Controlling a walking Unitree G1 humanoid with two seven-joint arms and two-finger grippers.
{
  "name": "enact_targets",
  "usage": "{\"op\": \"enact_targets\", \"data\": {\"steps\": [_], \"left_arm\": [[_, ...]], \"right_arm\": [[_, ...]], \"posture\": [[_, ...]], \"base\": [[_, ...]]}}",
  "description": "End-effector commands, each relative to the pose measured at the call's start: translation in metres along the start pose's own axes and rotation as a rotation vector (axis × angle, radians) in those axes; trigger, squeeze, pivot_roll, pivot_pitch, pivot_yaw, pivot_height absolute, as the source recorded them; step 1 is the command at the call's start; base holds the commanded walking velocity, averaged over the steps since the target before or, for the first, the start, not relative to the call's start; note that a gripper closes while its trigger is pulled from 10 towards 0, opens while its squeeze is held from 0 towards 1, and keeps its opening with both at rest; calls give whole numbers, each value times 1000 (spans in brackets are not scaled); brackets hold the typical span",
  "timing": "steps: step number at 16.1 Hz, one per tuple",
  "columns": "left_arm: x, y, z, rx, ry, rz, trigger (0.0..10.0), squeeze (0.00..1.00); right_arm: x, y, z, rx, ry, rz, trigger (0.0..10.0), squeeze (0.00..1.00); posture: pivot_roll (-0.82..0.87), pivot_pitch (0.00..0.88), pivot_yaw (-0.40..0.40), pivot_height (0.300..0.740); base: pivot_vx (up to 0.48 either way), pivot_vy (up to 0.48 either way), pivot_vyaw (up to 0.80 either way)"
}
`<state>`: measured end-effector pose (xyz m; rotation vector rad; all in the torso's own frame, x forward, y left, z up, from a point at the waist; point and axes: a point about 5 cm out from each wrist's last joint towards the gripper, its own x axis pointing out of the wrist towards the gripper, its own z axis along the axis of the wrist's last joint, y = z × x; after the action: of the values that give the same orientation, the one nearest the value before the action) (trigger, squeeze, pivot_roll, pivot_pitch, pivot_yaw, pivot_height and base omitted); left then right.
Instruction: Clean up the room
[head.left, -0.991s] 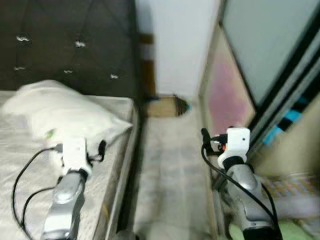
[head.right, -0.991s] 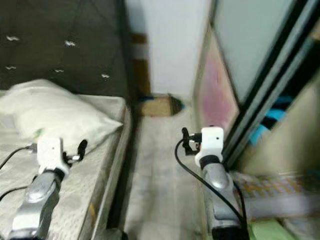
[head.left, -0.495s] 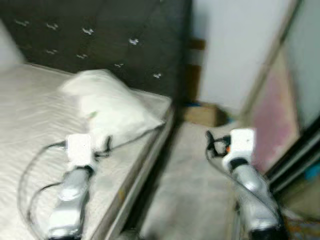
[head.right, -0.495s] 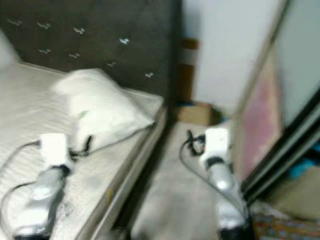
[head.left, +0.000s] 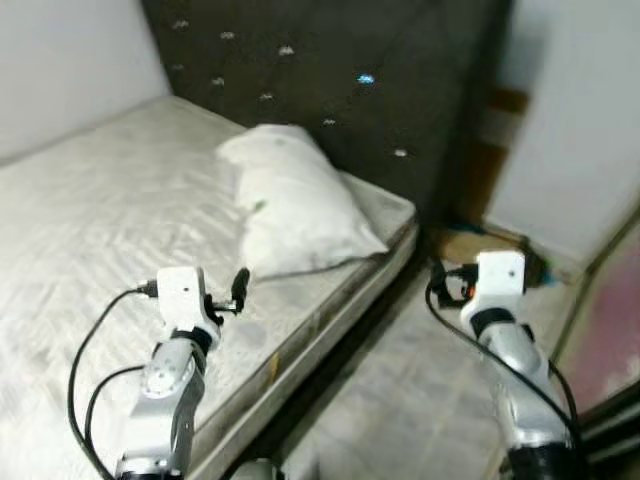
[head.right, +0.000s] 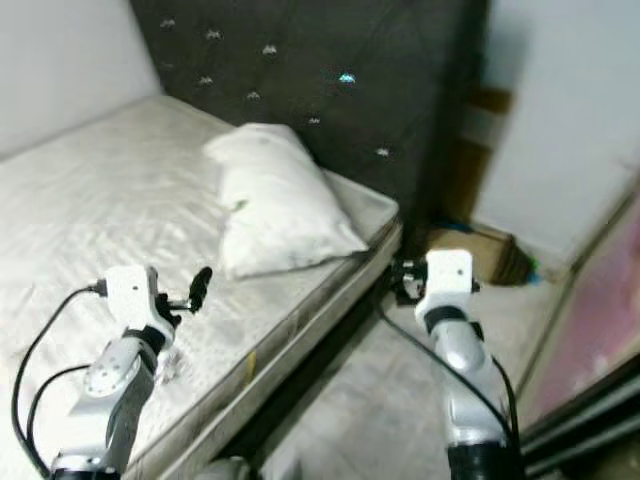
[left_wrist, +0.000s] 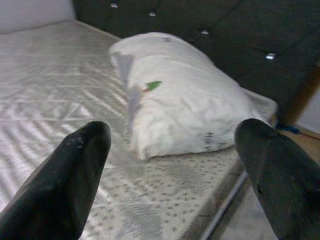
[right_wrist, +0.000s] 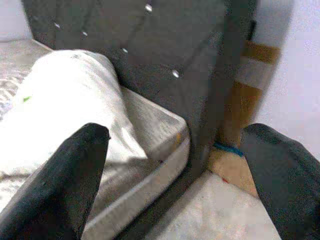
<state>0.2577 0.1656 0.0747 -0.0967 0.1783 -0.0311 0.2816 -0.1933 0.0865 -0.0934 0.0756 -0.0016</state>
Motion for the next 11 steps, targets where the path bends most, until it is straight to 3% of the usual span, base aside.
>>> {"op": "enact_targets", "data": {"steps": [1,5,8,9,11], "left_arm": [[-1,9,-1,19,6,43,10000,0],[6,18,2,-4,14,79,10000,0],[8,19,7,27,-4,66,10000,0],[7,16,6,-38,22,56,10000,0],[3,15,7,-44,6,52,10000,0]], "right_arm": [[6,8,6,12,-25,18,10000,0],[10,7,9,2,-39,16,10000,0],[12,3,10,-2,-40,10,10000,0],[12,3,9,1,-37,10,10000,0],[14,6,13,2,-46,35,10000,0]], "posture": [[-43,0,15,740],[-68,0,27,740],[-48,0,23,740],[-45,0,18,740],[-32,0,-2,740]], "base": [[0,0,800],[0,0,800],[0,0,800],[0,0,800],[0,0,800]]}}
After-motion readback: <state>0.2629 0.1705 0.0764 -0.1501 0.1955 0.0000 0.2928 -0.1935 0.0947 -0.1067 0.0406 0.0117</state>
